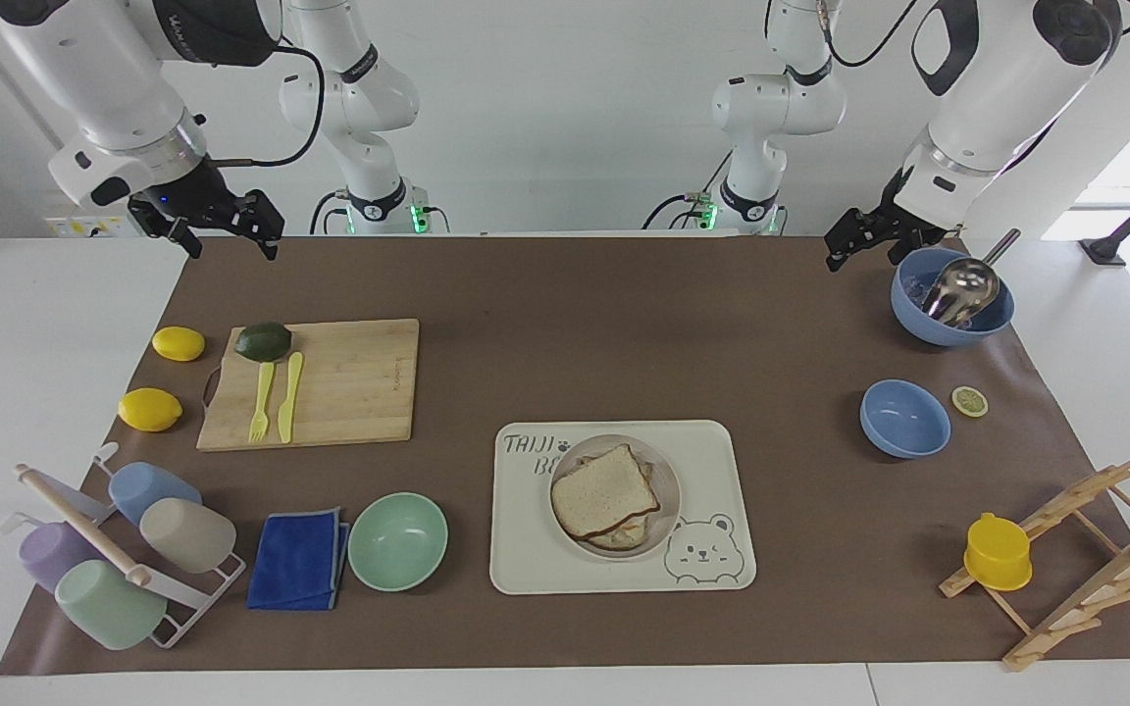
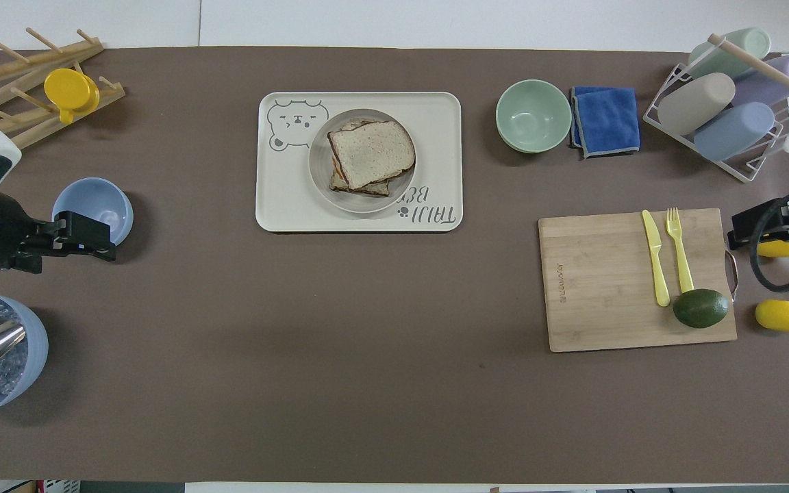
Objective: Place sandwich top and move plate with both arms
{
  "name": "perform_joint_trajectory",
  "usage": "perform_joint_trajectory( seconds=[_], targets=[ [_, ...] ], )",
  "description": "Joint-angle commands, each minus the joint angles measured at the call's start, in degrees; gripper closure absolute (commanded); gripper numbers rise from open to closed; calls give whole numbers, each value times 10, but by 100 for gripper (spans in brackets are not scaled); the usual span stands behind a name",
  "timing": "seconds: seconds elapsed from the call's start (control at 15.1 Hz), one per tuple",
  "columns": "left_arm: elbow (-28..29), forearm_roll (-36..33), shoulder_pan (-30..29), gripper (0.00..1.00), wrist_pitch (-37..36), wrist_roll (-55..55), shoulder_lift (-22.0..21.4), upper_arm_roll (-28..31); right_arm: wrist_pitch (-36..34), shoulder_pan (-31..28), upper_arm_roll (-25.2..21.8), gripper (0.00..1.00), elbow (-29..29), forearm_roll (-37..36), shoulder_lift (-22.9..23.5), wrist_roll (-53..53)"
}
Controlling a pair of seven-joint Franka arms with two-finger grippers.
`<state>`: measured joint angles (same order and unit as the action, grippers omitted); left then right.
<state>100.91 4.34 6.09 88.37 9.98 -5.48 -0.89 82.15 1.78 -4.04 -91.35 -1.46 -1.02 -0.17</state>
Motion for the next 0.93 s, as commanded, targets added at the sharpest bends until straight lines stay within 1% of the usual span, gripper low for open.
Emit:
perform_joint_trajectory(
  seconds=[0.0, 0.13, 0.2, 0.4, 0.73, 0.86],
  targets=[
    [-27, -14, 9, 0, 1, -23, 5, 7, -1, -5, 4, 0, -8, 6, -10, 9],
    [-69, -12, 4, 0, -21, -23, 20, 7, -1, -5, 4, 0, -8, 6, -10, 9],
    [-74, -11, 2, 0, -24, -23, 24, 6, -1, -5, 4, 0, -8, 6, -10, 9],
    [-57, -11, -1, 0, -21, -24, 22, 3, -1, -5, 4, 0, -9, 5, -10, 9],
    [-61, -13, -5, 0, -30, -23, 24, -2, -1, -5, 4, 0, -8, 5, -10, 9],
    [-62, -13, -19, 0, -34, -24, 25, -12, -1, -5, 4, 0, -9, 6, -10, 9]
  ],
)
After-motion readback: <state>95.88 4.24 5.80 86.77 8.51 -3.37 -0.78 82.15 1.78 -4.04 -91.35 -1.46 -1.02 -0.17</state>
